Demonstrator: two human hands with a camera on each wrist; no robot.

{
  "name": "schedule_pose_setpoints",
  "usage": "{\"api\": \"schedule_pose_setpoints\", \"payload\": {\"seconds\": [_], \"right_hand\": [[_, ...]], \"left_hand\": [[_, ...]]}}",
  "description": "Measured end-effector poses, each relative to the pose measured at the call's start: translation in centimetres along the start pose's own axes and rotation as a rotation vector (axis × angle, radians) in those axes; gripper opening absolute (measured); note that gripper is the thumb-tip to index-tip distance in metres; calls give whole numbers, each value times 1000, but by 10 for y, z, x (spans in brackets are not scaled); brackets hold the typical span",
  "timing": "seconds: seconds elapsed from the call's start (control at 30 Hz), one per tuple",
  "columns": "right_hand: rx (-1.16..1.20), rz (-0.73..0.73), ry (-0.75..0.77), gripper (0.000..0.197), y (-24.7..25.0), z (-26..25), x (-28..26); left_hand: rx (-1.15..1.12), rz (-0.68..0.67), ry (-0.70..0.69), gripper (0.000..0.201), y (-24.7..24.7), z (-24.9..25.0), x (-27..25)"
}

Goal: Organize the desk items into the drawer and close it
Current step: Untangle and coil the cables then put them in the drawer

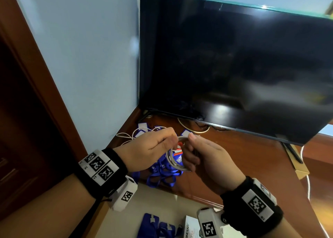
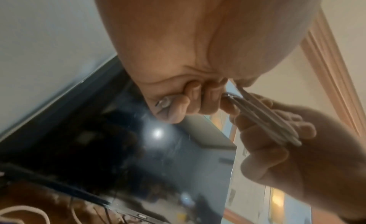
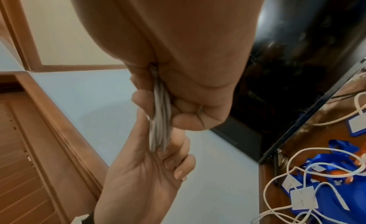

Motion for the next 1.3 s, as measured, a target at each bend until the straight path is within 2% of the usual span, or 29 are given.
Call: {"api": "schedule_pose_setpoints", "payload": {"seconds": [0.13,0.23,0.33,0.47,0.6,0.67,0.77,0.83,0.93,1.03,1.17,1.3], "right_hand": [[49,-5,25,36,-5,-2,-4],[79,20,15,31,-7,-7,-4],[67,64,-41,30,-8,-5,-2],[13,140,-82,32,-10,6,1],[64,182,-37,35,-6,13,5],[66,207,-12,35,-1,14,6],[86,217,-13,33,4,17,5],[134,212,-39,32,6,20,3],[218,159,-41,32,10,22,2],[67,153,-3,34,18,24,4],[-290,195,75,30,27,27,3],[-480,158,171,28,23,22,-4]], "left_hand": [[-316,67,75,39,-7,2,1],[-569,115,175,54,-15,-2,4],[-727,207,243,59,-28,-7,5],[-776,395,307,61,-47,-11,5],[-619,506,337,34,-55,-12,-1],[-549,517,319,26,-55,-12,-4],[-583,475,319,20,-55,-16,-7],[-722,428,356,22,-55,-20,-9],[-1056,383,413,30,-53,-21,-10],[-1111,415,394,34,-47,-23,-9],[-994,469,377,31,-35,-22,-11],[-873,458,367,41,-24,-14,-15]]}}
Point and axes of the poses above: each hand's wrist, its own x-axis towards the middle knuckle, its own y-axis out of the back of the hand, z = x × y, the point moved 2 cm from there along x, towards the middle knuckle
